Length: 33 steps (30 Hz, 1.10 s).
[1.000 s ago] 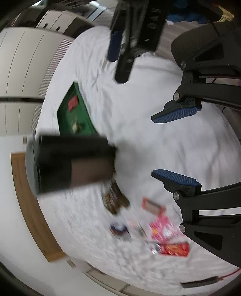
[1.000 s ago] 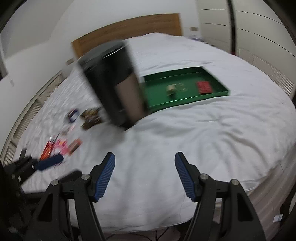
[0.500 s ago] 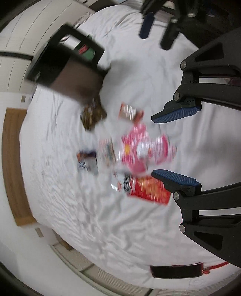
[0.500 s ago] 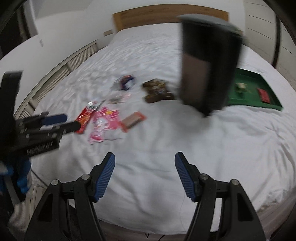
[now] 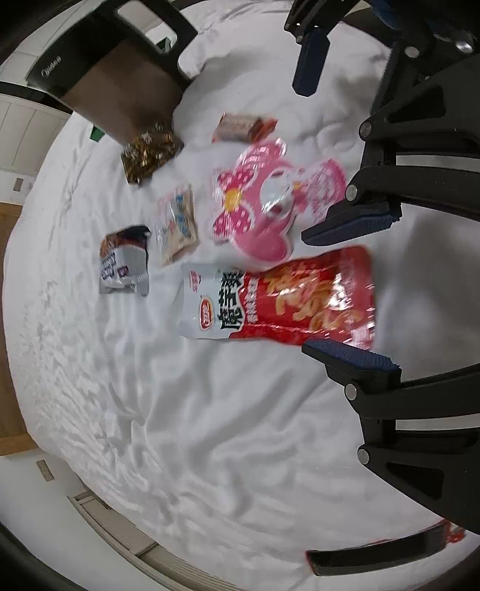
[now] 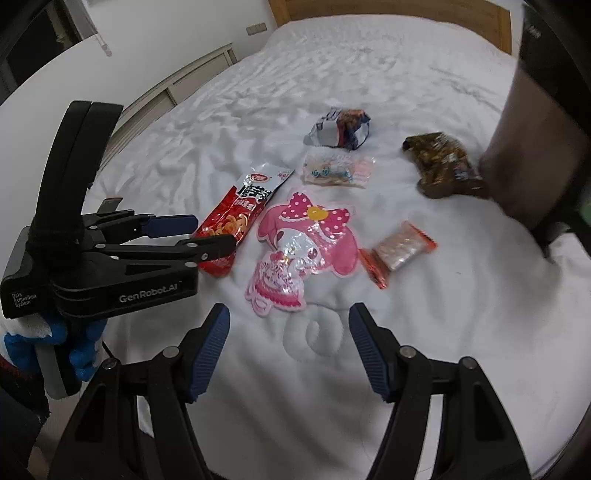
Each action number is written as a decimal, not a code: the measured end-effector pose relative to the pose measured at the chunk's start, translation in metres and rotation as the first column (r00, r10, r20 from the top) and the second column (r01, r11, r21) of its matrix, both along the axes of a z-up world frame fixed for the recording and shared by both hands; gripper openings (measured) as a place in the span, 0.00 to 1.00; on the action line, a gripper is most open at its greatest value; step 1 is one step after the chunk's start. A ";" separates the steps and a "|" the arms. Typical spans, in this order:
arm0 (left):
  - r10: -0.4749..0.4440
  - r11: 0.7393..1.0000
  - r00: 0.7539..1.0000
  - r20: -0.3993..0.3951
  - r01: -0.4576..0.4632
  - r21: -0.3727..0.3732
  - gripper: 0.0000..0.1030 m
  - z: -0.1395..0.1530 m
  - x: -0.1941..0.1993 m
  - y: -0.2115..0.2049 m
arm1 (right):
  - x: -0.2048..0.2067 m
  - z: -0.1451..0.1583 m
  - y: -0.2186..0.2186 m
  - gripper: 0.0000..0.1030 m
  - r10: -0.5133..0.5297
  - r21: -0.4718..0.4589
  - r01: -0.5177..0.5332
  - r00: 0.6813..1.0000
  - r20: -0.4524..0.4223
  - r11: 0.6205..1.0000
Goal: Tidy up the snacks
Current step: 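Grasp the red konjac strip bag with the left tool while the right tool grasps the pink candy bag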
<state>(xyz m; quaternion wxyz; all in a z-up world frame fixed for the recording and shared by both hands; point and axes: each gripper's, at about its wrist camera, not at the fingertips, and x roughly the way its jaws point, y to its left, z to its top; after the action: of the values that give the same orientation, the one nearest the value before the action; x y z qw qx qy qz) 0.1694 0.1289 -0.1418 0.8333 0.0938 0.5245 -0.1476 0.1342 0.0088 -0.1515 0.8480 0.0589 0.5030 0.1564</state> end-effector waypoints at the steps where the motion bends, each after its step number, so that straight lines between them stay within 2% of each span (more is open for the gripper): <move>1: -0.009 1.000 1.000 -0.006 0.009 0.012 0.45 -0.004 0.004 -0.002 | 0.005 -0.004 0.001 1.00 0.000 0.003 0.000 1.000 -0.007 1.000; 5: -0.040 0.998 0.999 -0.019 0.041 0.054 0.45 -0.015 0.015 -0.009 | 0.017 -0.018 0.003 1.00 -0.012 0.037 0.014 0.999 -0.042 0.999; 13: -0.035 0.998 0.998 -0.057 0.038 0.050 0.47 -0.030 0.036 0.003 | 0.036 -0.046 0.001 1.00 -0.026 0.150 0.043 0.993 -0.113 0.988; 20: -0.057 0.998 0.997 -0.058 0.058 0.017 0.46 -0.037 0.044 0.011 | 0.051 -0.060 -0.012 1.00 -0.083 0.300 0.128 0.984 -0.159 0.945; 27: -0.067 0.997 0.997 -0.045 0.068 0.027 0.46 -0.042 0.037 0.014 | 0.068 -0.077 -0.023 1.00 -0.166 0.408 0.261 0.953 -0.254 0.875; 30: -0.065 0.997 0.997 -0.042 0.067 0.040 0.46 -0.045 0.037 0.012 | 0.074 -0.082 -0.025 1.00 -0.172 0.409 0.282 0.943 -0.286 0.868; 33: -0.060 0.997 0.998 -0.036 0.062 0.049 0.43 -0.046 0.037 0.009 | 0.082 -0.078 -0.018 1.00 -0.164 0.371 0.264 0.946 -0.280 0.890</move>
<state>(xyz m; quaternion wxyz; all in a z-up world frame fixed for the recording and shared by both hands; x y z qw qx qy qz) 0.2061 0.1378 -0.1876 0.8166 0.1281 0.5391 -0.1615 0.2157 -0.0090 -0.2291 0.7621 0.3066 0.5493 0.1532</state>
